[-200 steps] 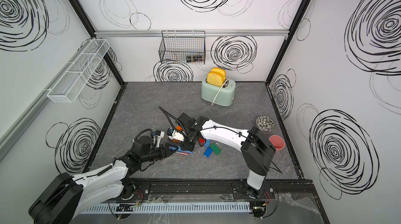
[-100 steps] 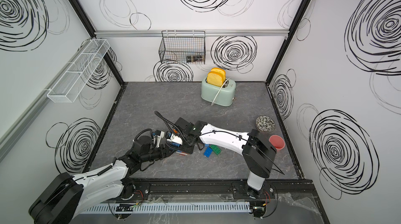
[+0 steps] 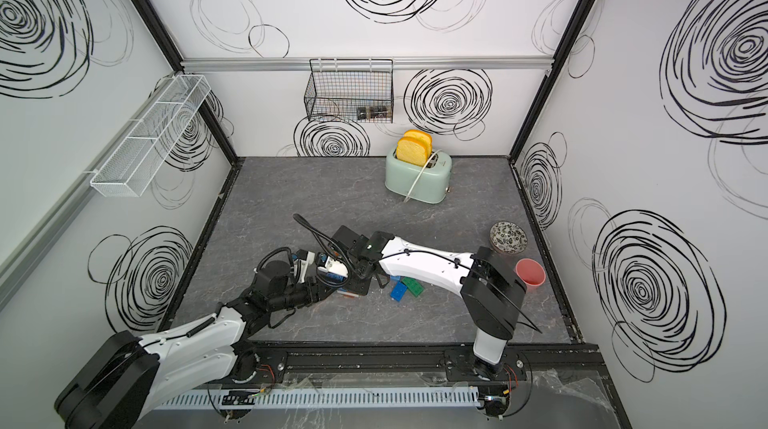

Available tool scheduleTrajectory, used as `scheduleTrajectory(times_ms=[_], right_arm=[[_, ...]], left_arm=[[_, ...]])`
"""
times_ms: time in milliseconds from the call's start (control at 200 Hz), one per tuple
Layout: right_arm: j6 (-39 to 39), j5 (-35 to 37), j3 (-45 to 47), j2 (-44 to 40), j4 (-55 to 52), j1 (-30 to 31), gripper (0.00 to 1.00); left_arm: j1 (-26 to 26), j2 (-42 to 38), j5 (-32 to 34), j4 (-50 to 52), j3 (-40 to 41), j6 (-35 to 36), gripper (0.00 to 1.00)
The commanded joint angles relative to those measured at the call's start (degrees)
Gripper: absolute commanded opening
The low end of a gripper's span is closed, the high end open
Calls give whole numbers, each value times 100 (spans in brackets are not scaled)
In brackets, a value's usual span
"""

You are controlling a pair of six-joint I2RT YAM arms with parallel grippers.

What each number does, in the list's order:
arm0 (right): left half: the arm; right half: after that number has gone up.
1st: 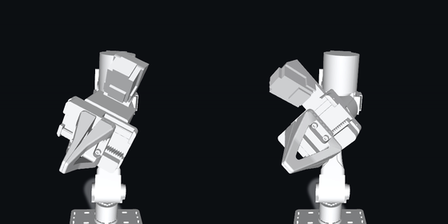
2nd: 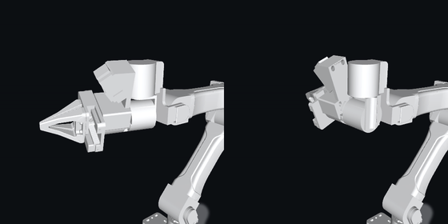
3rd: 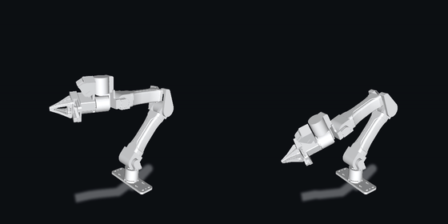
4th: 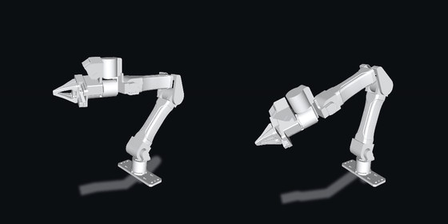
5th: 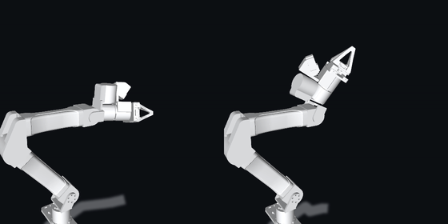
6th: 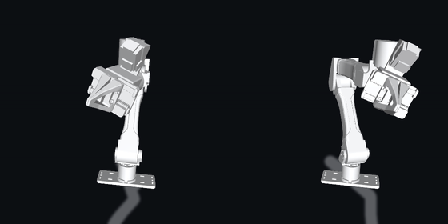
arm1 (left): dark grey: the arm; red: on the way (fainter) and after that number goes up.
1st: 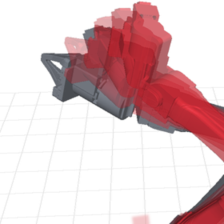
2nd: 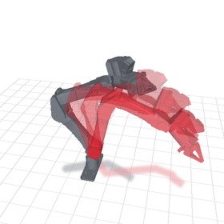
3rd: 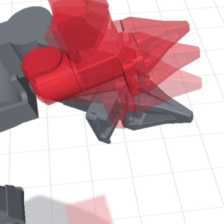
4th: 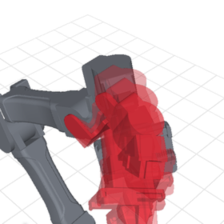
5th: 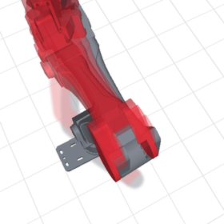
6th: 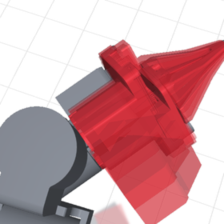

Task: Assemble a heart with lego
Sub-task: Assemble the lego brick with the lego brick.

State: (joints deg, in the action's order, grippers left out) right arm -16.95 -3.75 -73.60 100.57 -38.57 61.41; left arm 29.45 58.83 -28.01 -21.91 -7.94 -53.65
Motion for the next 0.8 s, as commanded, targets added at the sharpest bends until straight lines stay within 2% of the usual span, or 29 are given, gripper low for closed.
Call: scheduleTrajectory(times_ms=[0,275,675,791], right_arm=[[7,104,436,808,-548,29,19],[8,123,269,725,-518,20,19],[31,153,-89,674,-790,56,21],[38,64,-258,657,-863,73,24]], left_arm=[[-42,32,103,240,179,-22,68],[-155,-178,-95,188,178,-136,70],[-886,-1265,-625,394,325,-650,74],[-1078,-1474,-679,731,272,-523,74]])
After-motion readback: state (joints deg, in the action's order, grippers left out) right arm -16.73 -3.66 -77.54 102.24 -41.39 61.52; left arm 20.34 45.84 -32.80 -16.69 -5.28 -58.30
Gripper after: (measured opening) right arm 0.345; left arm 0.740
